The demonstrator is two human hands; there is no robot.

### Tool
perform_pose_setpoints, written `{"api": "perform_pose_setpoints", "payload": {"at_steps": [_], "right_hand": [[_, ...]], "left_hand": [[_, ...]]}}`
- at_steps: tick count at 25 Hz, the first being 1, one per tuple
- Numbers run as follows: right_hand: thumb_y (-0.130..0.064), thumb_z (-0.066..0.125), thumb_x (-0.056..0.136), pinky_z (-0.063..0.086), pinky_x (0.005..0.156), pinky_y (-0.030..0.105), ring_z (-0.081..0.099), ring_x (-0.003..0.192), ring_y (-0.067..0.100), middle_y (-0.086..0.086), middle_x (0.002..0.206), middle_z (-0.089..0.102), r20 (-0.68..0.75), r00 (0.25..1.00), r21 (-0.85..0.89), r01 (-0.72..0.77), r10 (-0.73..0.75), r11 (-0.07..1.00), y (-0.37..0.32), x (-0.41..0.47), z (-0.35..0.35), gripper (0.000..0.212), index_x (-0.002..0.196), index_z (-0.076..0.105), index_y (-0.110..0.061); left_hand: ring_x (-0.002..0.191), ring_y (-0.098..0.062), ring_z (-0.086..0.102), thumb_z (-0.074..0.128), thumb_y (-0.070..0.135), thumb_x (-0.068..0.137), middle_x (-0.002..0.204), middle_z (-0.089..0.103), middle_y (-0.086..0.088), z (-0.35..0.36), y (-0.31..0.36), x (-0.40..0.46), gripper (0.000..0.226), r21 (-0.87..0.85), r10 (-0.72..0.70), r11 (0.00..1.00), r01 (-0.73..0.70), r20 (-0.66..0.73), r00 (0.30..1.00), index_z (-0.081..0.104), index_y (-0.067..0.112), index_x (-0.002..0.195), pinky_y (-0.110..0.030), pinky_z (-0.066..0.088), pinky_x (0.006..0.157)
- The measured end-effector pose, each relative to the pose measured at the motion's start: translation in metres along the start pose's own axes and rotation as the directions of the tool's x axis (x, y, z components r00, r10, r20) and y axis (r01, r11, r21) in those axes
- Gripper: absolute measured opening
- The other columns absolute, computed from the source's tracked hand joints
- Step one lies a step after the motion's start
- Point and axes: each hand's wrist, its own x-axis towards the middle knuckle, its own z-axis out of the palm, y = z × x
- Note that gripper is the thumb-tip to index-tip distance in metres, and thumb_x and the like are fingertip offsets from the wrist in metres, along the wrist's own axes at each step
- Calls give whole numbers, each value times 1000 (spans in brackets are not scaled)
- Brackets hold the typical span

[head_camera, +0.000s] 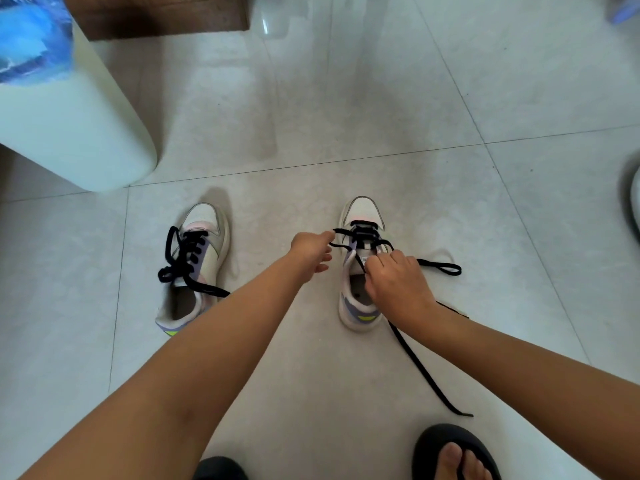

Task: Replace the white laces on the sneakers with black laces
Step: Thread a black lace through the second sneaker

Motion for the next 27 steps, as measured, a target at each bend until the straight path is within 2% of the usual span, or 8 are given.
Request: {"api": "perform_pose_setpoints", "payload": {"at_steps": [2,6,10,15,19,21,24,27], "right_hand": [[-7,83,44,34,44,28,50,46,26,5,49,50,-18,1000,6,-10,10,1000,0,-1,2,34,58,53,-11],[-6,85,42,36,44,27,50,42,25,3,44,49,-36,997,63,-65,67,996,3,-4,1,35,56,54,-11],[-10,86,42,39,48,26,53,44,24,2,44,51,3,995,87,-103,103,991,1,-6,-1,34,57,56,-11],[-28,47,94,36,83,35,51,104,27,4,104,63,271,938,210,-276,215,938,5,-12,-7,22,109,52,-13],[-30,46,97,40,80,36,55,101,30,9,106,65,345,908,342,-356,236,870,9,-11,-9,24,112,55,-14],[-29,41,99,37,71,34,58,97,32,11,104,65,323,929,309,-282,178,909,7,-12,-12,25,109,55,-12],[-33,32,102,31,62,29,61,90,31,9,100,65,326,943,193,-129,61,973,5,-16,-19,29,110,51,-12],[-28,40,99,27,49,26,62,61,27,5,70,64,206,977,177,15,-52,984,18,-30,-29,25,92,56,-10]], "left_hand": [[67,-10,53,55,19,93,85,59,-3,-2,4,-2,9,-9,17,1000,-17,36,999,60,12,90,-25,41,61],[78,-9,56,41,23,94,67,63,7,-16,7,-5,29,-302,-2,948,96,300,954,52,21,68,-31,37,76],[69,-14,50,42,34,95,60,46,3,-14,-4,-9,40,-348,0,934,85,237,972,37,19,59,-31,41,75],[77,-18,59,37,40,99,81,56,-2,-23,-20,-16,37,-22,67,998,-64,151,986,57,12,82,-33,47,73],[79,-20,57,44,38,96,98,54,-7,-15,-52,-45,42,368,77,918,-147,198,977,39,10,127,-29,44,62],[95,-25,59,48,43,94,110,57,-10,7,-64,-55,50,524,99,827,-204,222,970,37,10,130,-27,40,66],[109,-32,55,45,38,96,120,57,-18,39,-68,-52,47,552,147,816,-172,89,985,41,-1,121,-31,39,75],[110,-37,53,38,26,97,121,55,-23,49,-65,-44,36,519,156,848,-103,-59,986,46,-3,117,-33,39,78]]}}
